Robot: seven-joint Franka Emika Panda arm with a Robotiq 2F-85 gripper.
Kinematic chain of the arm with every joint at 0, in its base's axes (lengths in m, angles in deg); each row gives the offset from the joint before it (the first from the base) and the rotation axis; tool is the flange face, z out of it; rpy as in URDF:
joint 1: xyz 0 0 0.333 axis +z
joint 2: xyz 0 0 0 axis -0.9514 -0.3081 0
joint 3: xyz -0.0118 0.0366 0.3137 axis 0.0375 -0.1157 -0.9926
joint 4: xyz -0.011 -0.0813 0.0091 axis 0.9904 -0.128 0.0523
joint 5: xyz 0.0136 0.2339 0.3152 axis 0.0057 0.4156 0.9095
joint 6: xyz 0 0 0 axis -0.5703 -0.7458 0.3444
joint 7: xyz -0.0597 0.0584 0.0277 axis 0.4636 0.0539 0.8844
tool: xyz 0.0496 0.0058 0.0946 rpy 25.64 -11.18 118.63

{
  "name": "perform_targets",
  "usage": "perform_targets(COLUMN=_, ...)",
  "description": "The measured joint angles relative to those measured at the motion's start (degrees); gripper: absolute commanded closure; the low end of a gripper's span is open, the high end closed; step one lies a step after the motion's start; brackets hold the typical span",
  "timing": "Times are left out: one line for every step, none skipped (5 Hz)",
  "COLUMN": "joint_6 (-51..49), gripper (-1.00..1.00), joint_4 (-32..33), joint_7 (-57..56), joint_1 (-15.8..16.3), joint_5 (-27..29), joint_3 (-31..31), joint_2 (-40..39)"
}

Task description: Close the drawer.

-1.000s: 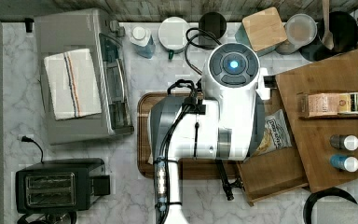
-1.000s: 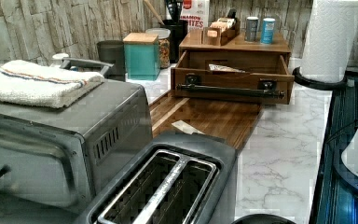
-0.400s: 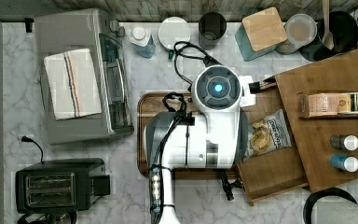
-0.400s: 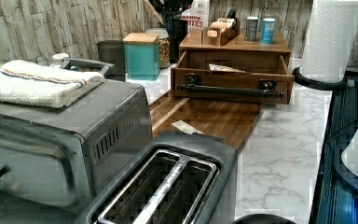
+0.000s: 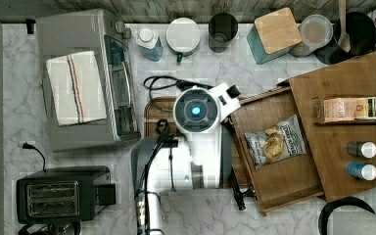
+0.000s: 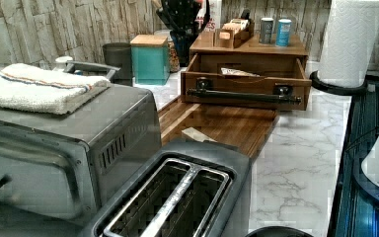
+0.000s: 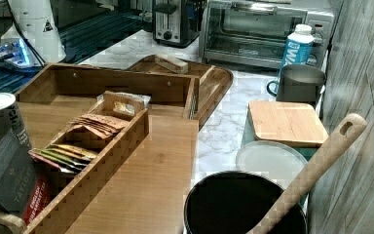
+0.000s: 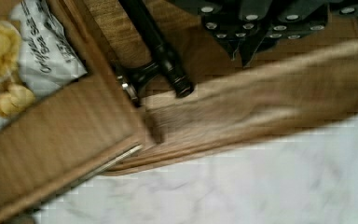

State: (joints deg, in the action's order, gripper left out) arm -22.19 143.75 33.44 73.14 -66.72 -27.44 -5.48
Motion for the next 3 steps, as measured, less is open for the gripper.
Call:
perform_targets(joint_6=2.9, gripper=1.00, joint_4=3.6, joint_7=-9.6, joint_1=1.8, joint_5=-0.2, joint_3=-0.6, joint_2=1.7)
perform_targets(joint_6=10.9, gripper=1.00, joint_4=7.2, joint_7=-18.0, joint_1=1.8, joint_5=-0.5, joint_3=-0.8, joint_2=2.3)
perform_targets(joint_6=13.3, gripper=1.00, joint_4=10.9, joint_7=-20.8, joint_1=1.5, joint_5=-1.0, joint_3=-0.8, joint_2=2.6)
